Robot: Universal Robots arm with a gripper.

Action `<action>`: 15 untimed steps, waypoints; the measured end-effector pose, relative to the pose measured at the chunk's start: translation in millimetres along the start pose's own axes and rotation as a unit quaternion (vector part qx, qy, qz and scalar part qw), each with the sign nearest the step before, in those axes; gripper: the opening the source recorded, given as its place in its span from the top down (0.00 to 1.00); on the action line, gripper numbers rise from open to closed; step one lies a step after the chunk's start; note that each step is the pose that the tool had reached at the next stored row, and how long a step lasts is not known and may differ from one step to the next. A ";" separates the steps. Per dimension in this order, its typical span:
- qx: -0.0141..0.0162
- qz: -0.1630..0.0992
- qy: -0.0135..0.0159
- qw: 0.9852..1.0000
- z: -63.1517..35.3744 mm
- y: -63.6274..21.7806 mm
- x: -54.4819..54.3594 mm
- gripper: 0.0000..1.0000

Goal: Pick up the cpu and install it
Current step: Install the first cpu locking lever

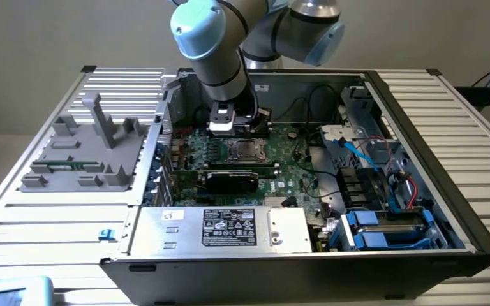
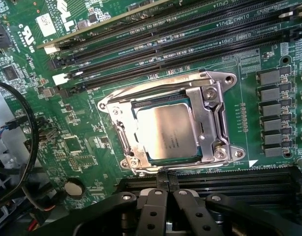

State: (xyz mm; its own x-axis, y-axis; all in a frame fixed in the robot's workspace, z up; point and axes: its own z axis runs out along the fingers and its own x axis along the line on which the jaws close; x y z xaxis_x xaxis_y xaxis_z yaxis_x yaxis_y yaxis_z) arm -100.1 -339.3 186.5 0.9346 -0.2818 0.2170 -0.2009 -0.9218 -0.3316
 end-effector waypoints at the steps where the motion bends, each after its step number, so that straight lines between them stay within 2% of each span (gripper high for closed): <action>1: 0.000 0.000 0.000 1.000 0.0 0.0 0.1 0.89; 15: 0.000 0.000 0.000 1.000 -0.1 0.7 0.7 0.89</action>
State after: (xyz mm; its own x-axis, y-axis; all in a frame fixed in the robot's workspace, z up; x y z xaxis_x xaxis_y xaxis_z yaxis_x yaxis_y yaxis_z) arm -99.6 -340.1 186.4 0.9346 -0.2819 0.2170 -0.2010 -0.9217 -0.3316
